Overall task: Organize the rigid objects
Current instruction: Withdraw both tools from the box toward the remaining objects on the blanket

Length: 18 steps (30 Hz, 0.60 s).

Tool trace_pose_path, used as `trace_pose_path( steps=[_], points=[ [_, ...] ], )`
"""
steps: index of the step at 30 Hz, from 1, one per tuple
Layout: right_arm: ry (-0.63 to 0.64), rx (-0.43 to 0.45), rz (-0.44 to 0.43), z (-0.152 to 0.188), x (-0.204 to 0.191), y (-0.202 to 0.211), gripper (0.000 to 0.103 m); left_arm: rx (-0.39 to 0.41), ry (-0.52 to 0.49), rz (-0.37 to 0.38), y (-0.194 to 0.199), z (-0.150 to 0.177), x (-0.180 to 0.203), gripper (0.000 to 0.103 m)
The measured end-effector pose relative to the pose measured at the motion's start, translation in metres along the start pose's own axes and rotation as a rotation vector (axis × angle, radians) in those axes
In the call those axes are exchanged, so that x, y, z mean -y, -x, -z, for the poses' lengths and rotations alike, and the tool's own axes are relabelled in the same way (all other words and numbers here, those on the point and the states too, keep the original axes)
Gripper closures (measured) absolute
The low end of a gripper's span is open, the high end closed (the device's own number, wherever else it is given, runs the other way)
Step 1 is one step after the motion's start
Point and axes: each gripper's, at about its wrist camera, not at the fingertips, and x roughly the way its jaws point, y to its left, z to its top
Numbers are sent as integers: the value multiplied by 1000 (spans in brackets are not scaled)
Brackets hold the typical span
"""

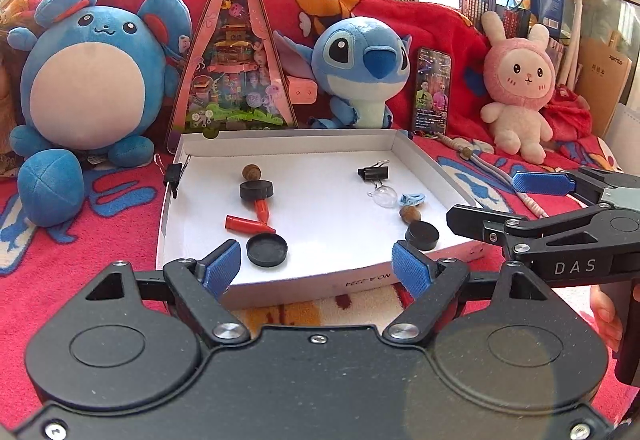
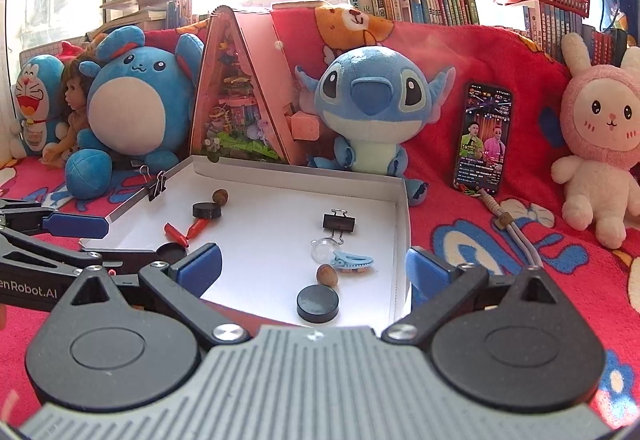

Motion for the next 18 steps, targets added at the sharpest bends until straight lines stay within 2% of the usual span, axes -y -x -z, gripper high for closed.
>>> trace_pose_path(
  steps=[9, 18],
  points=[
    [104, 11, 6, 22, -15, 27, 0, -9, -32, 58, 30, 28, 13, 21],
    [142, -4, -21, 44, -24, 45, 0, -13, -66, 91, 54, 52, 24, 21]
  ],
)
